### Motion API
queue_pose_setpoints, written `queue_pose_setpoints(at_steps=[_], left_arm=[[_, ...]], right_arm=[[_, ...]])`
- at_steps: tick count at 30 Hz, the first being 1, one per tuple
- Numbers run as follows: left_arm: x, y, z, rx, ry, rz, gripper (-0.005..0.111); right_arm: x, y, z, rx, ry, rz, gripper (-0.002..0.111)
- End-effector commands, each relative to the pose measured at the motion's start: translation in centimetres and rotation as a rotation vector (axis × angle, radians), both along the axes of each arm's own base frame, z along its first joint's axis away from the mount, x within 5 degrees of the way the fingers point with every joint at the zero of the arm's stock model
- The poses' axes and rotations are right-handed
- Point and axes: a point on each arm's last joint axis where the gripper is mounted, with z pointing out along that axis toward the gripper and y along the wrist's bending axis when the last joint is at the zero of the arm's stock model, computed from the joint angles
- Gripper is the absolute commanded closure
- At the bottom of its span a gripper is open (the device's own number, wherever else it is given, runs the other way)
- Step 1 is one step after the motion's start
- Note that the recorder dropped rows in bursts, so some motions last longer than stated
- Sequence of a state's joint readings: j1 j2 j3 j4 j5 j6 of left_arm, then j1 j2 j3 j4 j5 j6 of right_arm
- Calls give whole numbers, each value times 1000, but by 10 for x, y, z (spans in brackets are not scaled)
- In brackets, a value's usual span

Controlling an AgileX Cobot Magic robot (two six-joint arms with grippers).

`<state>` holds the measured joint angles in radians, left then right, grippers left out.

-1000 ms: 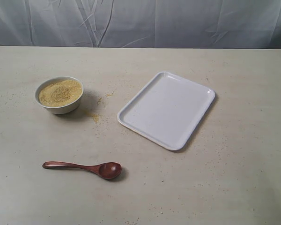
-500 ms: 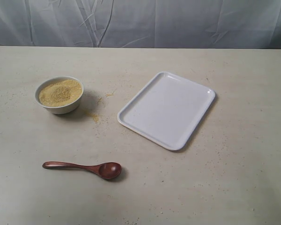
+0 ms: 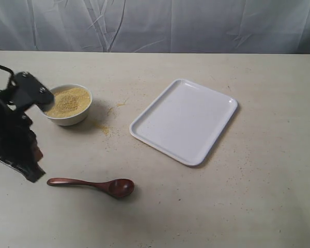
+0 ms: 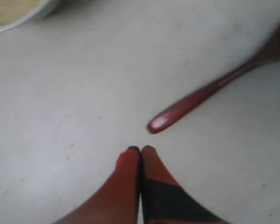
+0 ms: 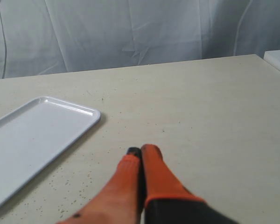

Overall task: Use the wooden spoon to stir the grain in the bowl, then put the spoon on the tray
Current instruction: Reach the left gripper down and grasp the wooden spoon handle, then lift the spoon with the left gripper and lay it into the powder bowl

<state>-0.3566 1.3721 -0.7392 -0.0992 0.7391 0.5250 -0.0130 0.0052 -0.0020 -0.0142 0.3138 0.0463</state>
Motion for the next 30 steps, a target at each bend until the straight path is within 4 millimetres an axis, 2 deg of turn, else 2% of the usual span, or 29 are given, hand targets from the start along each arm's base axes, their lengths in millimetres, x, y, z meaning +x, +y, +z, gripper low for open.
queue_pose_setpoints(at_steps=[1,3,6,8,11,13,19,23,25,30], left_arm=[[-1,-31,-17,-69,49,-305,107],[-1,-40,-22,-111,31,-481,107],[5,-40,-31,-63,-11,-601,105],[7,-41,-40,-45,0,-680,95],[11,-43,-55,-32,23,-731,76],[12,-43,-63,-21,35,-772,71],[21,-44,-85,12,30,-783,71],[22,-44,-90,20,34,-780,71],[22,-44,-90,21,37,-784,77],[22,-43,-83,36,14,-808,102]], right_arm=[[0,0,0,0,-13,3,108],[0,0,0,0,-13,3,108],[0,0,0,0,-13,3,108],[0,0,0,0,-13,3,108],[0,0,0,0,-13,3,108],[0,0,0,0,-13,3,108],[0,0,0,0,-13,3,108],[0,0,0,0,-13,3,108],[0,0,0,0,-13,3,108],[0,0,0,0,-13,3,108]])
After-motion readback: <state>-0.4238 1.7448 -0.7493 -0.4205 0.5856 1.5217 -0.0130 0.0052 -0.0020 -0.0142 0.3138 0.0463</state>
